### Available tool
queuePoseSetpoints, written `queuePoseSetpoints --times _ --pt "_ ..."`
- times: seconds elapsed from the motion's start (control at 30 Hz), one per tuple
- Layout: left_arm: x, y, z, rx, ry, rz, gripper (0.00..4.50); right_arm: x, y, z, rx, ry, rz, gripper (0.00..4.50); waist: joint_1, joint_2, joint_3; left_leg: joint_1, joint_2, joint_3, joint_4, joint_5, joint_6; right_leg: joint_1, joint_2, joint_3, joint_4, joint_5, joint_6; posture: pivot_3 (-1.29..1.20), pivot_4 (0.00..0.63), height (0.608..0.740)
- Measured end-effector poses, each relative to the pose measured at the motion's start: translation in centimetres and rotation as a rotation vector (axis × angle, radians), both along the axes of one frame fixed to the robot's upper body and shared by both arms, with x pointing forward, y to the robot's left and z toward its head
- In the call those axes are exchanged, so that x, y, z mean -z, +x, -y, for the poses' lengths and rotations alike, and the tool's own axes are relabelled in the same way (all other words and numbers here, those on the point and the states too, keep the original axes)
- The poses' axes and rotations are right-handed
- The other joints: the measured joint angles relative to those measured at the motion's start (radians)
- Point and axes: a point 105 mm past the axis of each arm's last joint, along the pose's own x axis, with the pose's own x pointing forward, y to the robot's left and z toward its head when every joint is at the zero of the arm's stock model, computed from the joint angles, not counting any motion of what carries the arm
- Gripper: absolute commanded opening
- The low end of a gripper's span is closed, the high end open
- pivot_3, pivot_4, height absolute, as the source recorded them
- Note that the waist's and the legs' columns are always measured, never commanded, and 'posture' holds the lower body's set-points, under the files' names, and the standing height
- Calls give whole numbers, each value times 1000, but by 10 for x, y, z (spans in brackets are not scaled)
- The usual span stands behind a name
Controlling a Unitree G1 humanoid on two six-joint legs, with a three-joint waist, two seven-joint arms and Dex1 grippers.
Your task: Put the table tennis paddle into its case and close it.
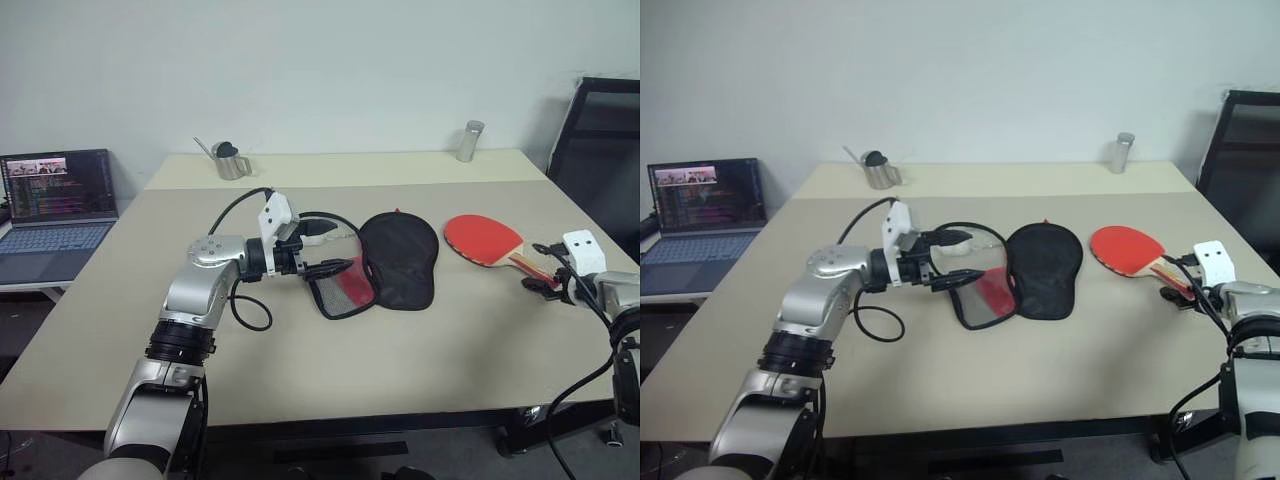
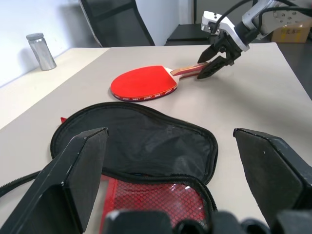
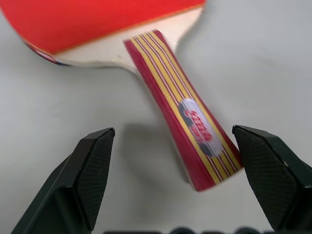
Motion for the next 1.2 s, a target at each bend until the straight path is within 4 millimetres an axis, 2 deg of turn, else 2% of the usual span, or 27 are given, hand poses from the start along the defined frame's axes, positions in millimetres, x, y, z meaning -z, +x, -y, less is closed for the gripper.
queuePoseSetpoints --times 0.27,0.4,0.5,0.87,1.0,1.2 --pt "-3 1 -1 0 6 19 4500 -3 -5 -15 -144 73 -51 4219 -7 0 0 3 1 0 -1 0 0 1 1 2 1 0 0 0 150 740" --pt "-2 2 -2 -4 6 15 4500 6 -5 -4 -63 -1 -41 4219 -5 0 0 3 0 1 0 0 0 1 1 3 2 0 0 0 150 740" --pt "-2 2 -3 -5 7 15 4500 9 -7 -1 -38 13 -53 4219 -4 0 0 4 0 1 0 0 0 1 0 7 2 0 0 0 150 740" --pt "-3 3 -7 -24 13 16 4500 8 -8 -39 -239 145 -116 4219 -32 -1 0 12 3 6 -1 0 0 2 4 18 5 0 0 0 150 740" --pt "-3 4 -8 -29 13 16 4500 14 0 -52 -236 139 -104 4219 -39 -2 -1 14 8 9 -1 0 0 1 9 21 5 2 -2 0 150 740" --pt "-3 4 -8 -35 13 17 4500 20 18 -62 -155 75 -24 4219 -40 -5 -2 16 14 16 0 0 -1 1 15 24 2 9 -6 0 150 740"
